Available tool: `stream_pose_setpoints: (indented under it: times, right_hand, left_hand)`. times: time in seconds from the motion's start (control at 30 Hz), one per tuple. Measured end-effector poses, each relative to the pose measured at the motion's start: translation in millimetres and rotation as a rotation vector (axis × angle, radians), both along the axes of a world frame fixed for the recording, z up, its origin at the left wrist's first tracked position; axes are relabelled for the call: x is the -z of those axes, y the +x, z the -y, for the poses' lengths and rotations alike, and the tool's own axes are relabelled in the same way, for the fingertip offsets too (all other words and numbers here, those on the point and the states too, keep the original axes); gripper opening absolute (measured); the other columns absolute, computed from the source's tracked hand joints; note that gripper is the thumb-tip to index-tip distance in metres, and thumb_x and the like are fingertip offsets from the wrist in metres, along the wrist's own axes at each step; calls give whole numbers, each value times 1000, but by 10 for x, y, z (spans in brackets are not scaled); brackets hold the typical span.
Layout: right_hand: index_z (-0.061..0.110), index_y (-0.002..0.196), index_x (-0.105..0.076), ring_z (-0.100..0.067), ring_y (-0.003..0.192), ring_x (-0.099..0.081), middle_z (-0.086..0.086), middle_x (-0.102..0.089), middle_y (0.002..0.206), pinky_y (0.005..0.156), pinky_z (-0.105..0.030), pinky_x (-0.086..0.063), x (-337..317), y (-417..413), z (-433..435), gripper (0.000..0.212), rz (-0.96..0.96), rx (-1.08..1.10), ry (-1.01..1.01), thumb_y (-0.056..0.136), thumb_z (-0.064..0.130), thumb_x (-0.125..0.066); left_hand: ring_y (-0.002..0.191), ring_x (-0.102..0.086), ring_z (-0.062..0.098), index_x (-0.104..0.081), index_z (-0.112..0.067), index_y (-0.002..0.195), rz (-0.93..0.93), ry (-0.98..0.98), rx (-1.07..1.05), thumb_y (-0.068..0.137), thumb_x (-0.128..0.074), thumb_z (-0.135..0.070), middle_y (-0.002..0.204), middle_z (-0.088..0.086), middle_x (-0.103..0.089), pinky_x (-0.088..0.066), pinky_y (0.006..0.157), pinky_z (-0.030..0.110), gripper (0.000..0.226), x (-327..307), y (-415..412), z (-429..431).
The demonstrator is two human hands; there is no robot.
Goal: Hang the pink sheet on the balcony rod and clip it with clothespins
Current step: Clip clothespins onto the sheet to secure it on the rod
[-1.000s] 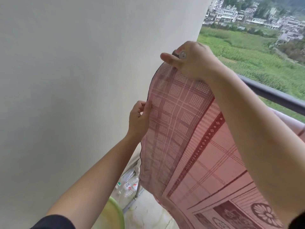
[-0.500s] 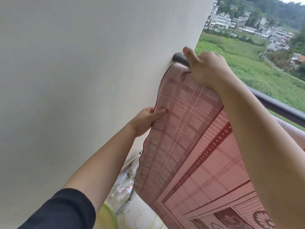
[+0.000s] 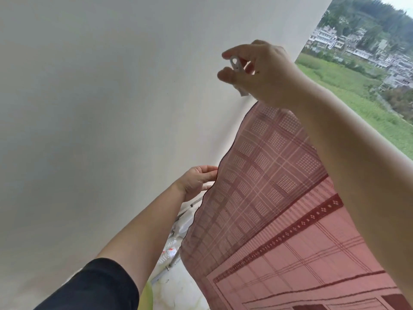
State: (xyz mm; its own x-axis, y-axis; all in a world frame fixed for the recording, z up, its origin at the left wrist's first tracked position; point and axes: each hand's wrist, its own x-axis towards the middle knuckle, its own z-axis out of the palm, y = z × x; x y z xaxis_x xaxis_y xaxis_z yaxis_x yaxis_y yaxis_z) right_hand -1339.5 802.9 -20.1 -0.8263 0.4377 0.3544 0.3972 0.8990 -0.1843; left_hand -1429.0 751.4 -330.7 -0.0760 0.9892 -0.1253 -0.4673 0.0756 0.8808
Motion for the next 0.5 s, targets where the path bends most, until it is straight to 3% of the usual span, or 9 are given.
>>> stream_pose_setpoints:
  times: [0.1, 0.2, 0.27, 0.33, 0.43, 0.5]
  right_hand:
    - [20, 124, -68, -17, 95, -63, 2, -68, 101, 91, -32, -51, 114, -247, -11, 48, 136, -20, -23, 88, 51, -67]
    - [23, 126, -65, -14, 97, -58, 4, -67, 102, 72, -26, -44, 288, -404, -37, 48, 213, 11, -32, 88, 52, -67]
    - [21, 129, -63, -15, 98, -53, 4, -64, 104, 73, -25, -37, 432, -459, -60, 52, 301, 33, -26, 87, 52, -69]
    - [15, 125, -66, -19, 99, -56, 0, -65, 109, 78, -29, -43, 554, -486, -92, 50, 405, 60, -4, 87, 47, -70]
    - [4, 108, -70, -34, 102, -62, -15, -69, 107, 83, -42, -55, 621, -525, -116, 44, 471, 102, 21, 86, 42, -71]
    - [5, 106, -72, -33, 101, -63, -15, -70, 104, 80, -39, -54, 607, -536, -126, 43, 470, 109, 13, 85, 43, -72]
  left_hand:
    - [117, -56, 14, -69, -22, 121, -96, 53, 106, 89, -65, -48, 123, 2, -64, -35, 106, 42, 41, -76, 32, 30]
    - [128, -53, 22, -67, -20, 124, -30, 55, 126, 71, -59, -80, 133, 4, -62, -35, 108, 40, 81, -29, 77, 41]
    - [131, -51, 23, -63, -20, 129, -5, 72, 148, 63, -51, -88, 135, 3, -61, -36, 110, 37, 95, 53, 101, 39]
    - [119, -58, 19, -68, -21, 120, -15, 74, 133, 65, -64, -79, 125, 2, -66, -44, 103, 33, 80, 65, 116, 27]
    - [114, -64, 24, -73, -15, 114, 48, 38, 110, 73, -84, -44, 123, 11, -68, -51, 94, 34, 51, 67, 109, -48]
    - [112, -65, 25, -72, -12, 115, 130, 42, 119, 75, -85, -33, 121, 12, -69, -53, 92, 35, 48, 74, 116, -70]
